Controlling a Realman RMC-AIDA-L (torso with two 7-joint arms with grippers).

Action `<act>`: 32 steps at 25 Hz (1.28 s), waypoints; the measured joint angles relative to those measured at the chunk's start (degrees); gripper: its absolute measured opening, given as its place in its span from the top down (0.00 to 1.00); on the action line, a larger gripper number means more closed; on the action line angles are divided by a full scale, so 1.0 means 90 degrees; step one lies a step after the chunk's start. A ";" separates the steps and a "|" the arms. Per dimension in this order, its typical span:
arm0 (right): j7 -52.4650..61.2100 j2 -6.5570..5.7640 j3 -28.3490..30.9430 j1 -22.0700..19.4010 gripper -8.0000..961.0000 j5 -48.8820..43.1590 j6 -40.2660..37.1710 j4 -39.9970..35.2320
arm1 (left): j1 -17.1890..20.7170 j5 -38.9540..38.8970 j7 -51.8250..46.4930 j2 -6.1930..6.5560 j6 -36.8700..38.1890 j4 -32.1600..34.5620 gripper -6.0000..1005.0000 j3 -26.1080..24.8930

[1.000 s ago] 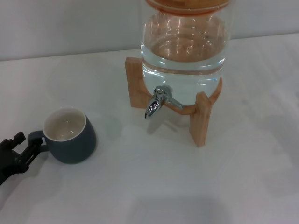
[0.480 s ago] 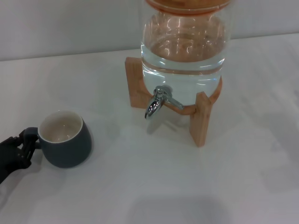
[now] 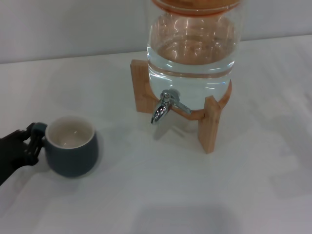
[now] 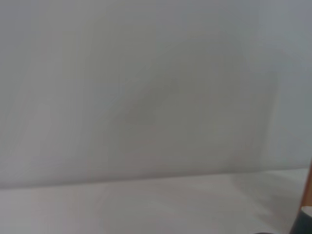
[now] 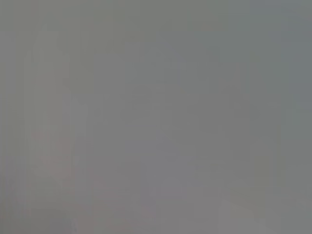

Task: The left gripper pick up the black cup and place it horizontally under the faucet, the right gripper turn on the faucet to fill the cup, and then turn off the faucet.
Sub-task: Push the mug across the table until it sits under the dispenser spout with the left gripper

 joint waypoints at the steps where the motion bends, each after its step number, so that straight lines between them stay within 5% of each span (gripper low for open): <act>1: -0.0011 0.0000 -0.0018 0.0032 0.16 0.0000 0.0000 0.0003 | -0.0118 0.0133 0.0012 -0.0001 0.0060 0.0017 0.83 0.0008; 14: -0.0032 0.0009 -0.0066 0.0144 0.15 -0.0039 0.0043 0.0011 | -0.0789 0.1039 0.0156 -0.0036 -0.0494 0.0812 0.83 0.0012; 32: -0.0037 0.0010 -0.0070 0.0159 0.15 -0.0049 0.0073 0.0031 | -0.1291 0.1176 0.0462 -0.0042 -0.1450 0.1612 0.83 0.0011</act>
